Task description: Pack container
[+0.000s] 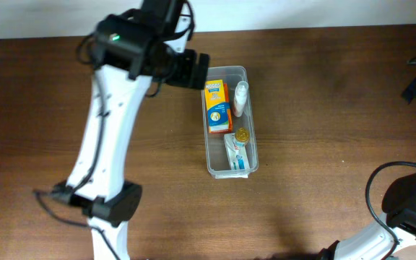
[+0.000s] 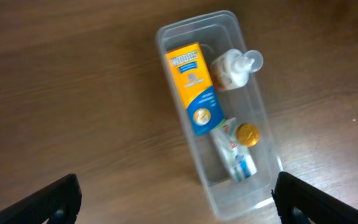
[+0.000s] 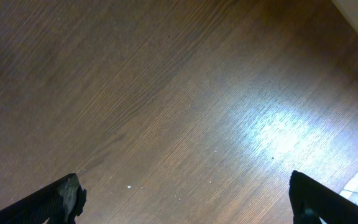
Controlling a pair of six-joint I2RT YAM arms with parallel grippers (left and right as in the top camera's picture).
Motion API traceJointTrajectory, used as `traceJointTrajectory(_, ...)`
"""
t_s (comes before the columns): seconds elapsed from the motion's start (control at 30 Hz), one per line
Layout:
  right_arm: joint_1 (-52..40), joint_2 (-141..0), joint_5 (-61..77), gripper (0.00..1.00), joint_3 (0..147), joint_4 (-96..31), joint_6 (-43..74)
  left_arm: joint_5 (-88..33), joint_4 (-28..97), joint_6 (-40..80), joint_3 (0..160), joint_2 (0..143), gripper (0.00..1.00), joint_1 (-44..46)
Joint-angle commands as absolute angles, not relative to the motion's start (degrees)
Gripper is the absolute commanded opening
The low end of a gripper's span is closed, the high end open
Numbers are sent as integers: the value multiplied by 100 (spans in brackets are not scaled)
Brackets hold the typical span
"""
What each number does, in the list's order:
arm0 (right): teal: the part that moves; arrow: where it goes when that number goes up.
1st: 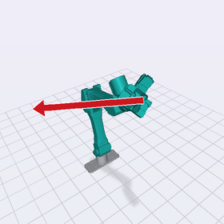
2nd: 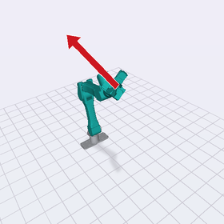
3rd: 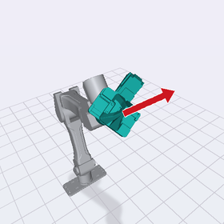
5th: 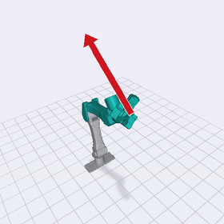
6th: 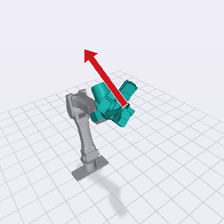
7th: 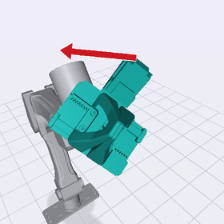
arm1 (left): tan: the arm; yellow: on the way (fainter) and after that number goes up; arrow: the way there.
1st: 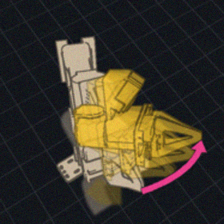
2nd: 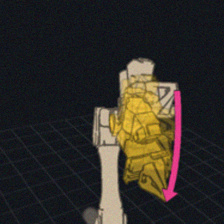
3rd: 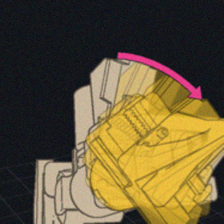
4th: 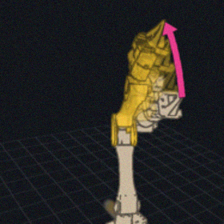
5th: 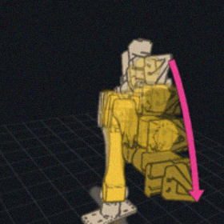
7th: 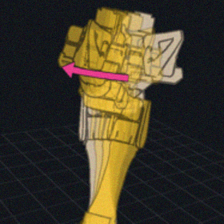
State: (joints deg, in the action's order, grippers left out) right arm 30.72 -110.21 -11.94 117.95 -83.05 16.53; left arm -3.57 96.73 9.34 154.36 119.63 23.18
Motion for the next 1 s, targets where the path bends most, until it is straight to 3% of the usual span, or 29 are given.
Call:
traceJointTrajectory(0.0,3079,-11002,-1208,98,11773,-8287,1717,517,9673,683,14449,11026,99,2231)
traceJointTrajectory(0.33,3079,-11002,-1208,98,11773,-8287,1717,882,9640,2069,11688,9494,99,2093)
traceJointTrajectory(0.97,3079,-11002,-1208,98,11773,-8287,1717,779,9649,2182,11378,9489,99,2095)
